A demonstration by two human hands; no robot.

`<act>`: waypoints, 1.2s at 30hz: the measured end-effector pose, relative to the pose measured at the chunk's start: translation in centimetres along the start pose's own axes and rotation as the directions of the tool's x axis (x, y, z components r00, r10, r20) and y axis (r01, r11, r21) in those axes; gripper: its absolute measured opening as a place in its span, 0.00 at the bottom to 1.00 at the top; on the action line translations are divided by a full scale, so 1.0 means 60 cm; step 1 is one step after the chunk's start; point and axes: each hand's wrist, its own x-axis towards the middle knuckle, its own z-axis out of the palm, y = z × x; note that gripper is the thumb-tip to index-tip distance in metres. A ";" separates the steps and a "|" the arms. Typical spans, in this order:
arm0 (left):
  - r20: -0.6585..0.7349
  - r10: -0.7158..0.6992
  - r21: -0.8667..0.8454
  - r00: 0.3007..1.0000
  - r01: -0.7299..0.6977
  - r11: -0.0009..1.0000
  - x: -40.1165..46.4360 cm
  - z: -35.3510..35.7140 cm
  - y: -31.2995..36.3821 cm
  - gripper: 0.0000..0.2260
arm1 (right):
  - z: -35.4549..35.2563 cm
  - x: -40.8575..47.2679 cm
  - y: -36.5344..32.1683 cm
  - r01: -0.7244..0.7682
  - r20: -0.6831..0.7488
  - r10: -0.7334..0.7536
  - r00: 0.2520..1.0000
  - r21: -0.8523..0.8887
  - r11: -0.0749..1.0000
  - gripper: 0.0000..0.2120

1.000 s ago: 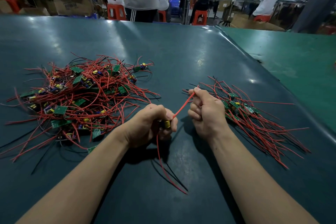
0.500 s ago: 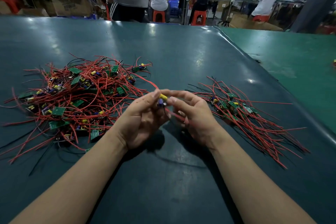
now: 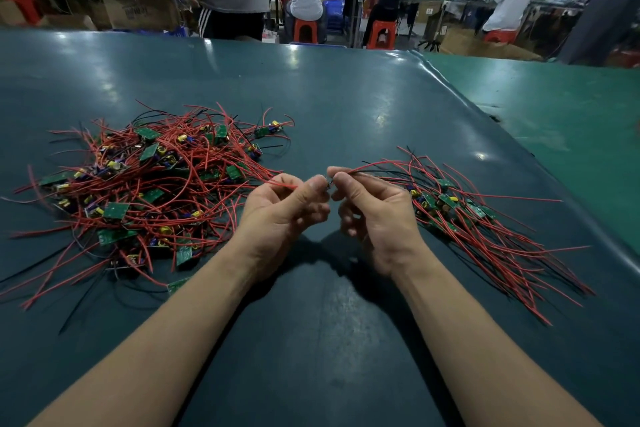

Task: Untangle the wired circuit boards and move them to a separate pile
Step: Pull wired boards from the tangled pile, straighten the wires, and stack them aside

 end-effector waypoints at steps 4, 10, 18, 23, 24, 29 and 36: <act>0.020 -0.006 0.056 1.000 0.004 0.998 -0.001 0.000 -0.005 0.11 | 0.001 0.002 0.001 -0.039 -0.116 0.032 0.993 -0.058 0.998 0.03; -0.003 0.024 0.145 1.000 -0.024 0.989 0.000 0.003 -0.011 0.07 | -0.004 0.010 0.000 -0.024 -0.259 0.016 0.966 -0.029 0.999 0.08; 0.064 0.002 0.137 0.998 -0.011 0.990 -0.003 0.003 -0.008 0.10 | -0.040 0.030 -0.015 0.044 -0.486 0.036 0.873 0.153 0.987 0.15; 0.093 -0.012 0.126 0.996 0.001 0.992 -0.005 0.002 -0.007 0.12 | -0.040 0.030 -0.011 0.104 -0.543 -0.025 0.840 0.115 0.988 0.16; 0.085 -0.008 0.110 0.996 -0.001 0.994 -0.006 0.003 -0.006 0.11 | -0.042 0.030 -0.013 0.126 -0.557 -0.033 0.830 0.129 0.984 0.15; -0.020 0.006 -0.037 1.000 -0.007 0.999 0.002 -0.004 0.005 0.05 | -0.053 0.031 -0.019 0.132 -0.599 0.002 0.800 0.180 0.975 0.11; -0.048 -0.067 -0.204 0.997 0.056 0.977 0.005 -0.008 0.013 0.10 | -0.019 0.020 0.000 -0.216 -0.297 0.168 0.940 -0.134 0.967 0.07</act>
